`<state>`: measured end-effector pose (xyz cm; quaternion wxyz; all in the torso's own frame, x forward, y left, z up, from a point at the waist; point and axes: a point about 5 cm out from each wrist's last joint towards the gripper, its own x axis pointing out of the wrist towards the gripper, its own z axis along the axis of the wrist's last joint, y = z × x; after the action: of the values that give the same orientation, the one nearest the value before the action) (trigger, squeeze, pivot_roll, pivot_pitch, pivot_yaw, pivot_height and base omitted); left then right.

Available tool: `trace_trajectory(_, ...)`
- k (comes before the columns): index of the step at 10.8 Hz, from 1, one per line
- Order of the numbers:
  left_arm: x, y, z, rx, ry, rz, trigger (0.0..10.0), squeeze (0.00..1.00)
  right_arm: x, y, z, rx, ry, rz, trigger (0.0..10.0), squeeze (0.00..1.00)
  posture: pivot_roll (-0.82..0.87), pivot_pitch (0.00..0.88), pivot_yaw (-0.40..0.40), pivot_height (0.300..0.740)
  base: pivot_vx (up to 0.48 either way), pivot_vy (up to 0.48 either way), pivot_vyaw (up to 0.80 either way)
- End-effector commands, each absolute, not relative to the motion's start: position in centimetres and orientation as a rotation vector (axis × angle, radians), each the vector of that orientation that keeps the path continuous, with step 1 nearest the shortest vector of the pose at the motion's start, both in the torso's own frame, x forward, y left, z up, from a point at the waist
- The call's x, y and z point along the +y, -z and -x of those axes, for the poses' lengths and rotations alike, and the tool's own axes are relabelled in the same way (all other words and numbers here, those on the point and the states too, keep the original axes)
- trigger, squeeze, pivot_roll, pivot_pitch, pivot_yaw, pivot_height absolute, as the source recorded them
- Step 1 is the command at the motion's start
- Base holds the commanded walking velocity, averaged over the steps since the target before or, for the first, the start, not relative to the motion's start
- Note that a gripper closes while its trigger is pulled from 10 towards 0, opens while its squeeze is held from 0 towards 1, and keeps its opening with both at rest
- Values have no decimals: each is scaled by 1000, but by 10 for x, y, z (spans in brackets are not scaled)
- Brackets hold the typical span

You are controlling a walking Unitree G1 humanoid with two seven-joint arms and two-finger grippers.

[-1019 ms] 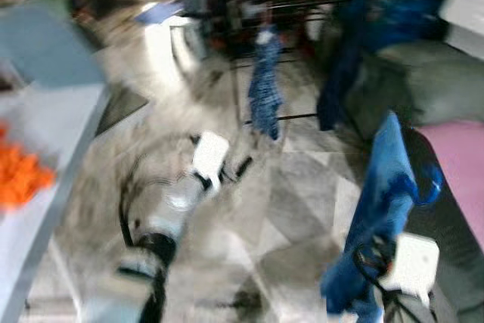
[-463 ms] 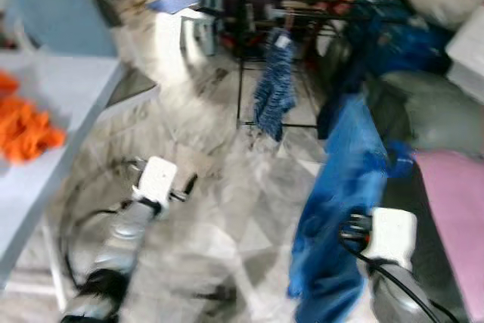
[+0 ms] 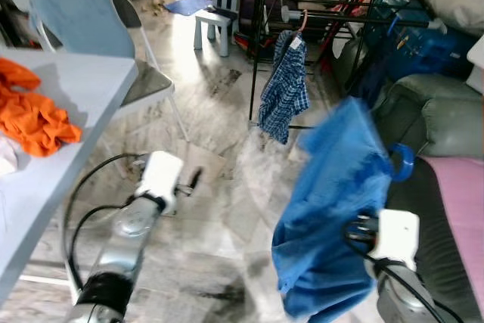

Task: Hang hanger

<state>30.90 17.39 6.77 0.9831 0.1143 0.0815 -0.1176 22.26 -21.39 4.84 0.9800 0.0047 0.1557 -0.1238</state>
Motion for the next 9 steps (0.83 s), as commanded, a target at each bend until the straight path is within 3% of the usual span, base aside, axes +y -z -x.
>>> trace_trajectory(1,184,-60,-299,217,184,-200,10000,0,-214,-62,-228,253,305,21,10000,0,142,0,-30,740,0,0,0)
trace_trajectory(3,171,-50,-279,237,273,-252,10000,0,-200,-68,-216,230,220,-59,10000,0,100,0,-48,740,0,0,0)
trace_trajectory(5,158,-78,-308,141,422,-314,10000,0,-206,-69,-212,259,161,-20,10000,0,85,0,-96,740,0,0,0)
trace_trajectory(7,155,-80,-314,164,425,-269,10000,0,-206,-78,-211,228,180,-32,10000,0,49,0,-65,740,0,0,0)
trace_trajectory(9,151,-68,-291,173,397,-205,10000,0,-198,-92,-201,134,198,-135,10000,0,37,0,-44,740,0,0,0)
